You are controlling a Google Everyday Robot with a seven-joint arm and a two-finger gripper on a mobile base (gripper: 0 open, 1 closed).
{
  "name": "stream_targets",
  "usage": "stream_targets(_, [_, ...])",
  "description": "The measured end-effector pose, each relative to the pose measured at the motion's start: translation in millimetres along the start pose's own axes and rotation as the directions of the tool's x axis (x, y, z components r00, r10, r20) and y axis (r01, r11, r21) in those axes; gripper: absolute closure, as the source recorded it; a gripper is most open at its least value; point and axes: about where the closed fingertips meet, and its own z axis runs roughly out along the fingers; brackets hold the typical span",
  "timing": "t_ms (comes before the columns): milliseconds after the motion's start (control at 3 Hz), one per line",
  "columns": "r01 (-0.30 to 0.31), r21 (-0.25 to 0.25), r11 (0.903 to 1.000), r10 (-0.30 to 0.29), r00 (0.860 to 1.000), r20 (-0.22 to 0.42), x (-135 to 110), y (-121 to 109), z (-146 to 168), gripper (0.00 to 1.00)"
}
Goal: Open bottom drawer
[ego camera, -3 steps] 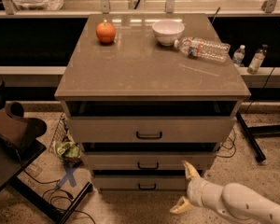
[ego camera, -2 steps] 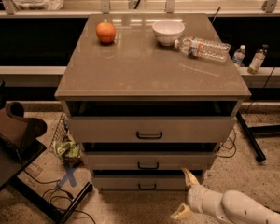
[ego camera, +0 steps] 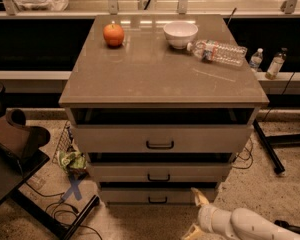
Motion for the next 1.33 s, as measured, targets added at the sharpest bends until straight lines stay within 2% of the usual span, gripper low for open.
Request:
stream_targets(667, [-0.017, -0.036, 0.9992, 0.017, 1.000, -0.006, 28, 8, 63, 0.00])
stream_targets(1000, [-0.025, -0.050, 0.9985, 0.025, 1.000, 0.002, 48, -8, 113, 0.00])
stream_targets(1333, [-0.031, -0.052, 0.9982, 0.031, 1.000, 0.002, 58, -23, 140, 0.00])
